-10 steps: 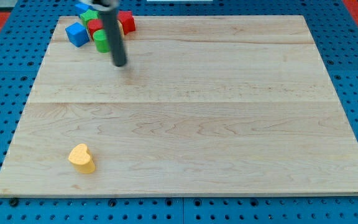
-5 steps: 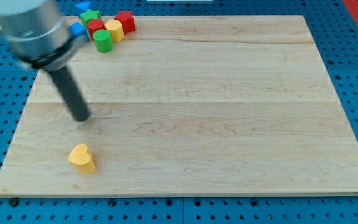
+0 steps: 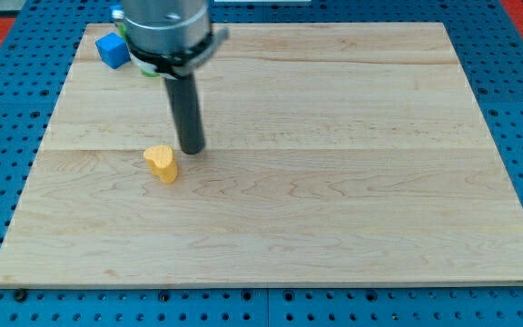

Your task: Move the yellow heart into the group of blocks

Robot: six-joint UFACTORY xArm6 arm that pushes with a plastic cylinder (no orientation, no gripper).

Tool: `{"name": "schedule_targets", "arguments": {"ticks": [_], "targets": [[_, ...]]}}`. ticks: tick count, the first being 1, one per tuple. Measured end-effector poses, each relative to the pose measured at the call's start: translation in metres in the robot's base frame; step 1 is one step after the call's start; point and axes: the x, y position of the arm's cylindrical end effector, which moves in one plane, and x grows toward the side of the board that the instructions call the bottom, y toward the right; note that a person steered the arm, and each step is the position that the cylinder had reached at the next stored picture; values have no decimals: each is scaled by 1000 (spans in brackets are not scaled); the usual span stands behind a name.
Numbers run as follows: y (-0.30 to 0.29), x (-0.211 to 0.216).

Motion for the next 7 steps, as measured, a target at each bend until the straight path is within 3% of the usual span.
{"name": "schedule_targets", "arguments": {"ticks": [1, 2, 3, 4, 5, 7], "targets": [[61, 28], [41, 84], [-30, 65], [-6, -7], [-15, -42], [-10, -11]]}}
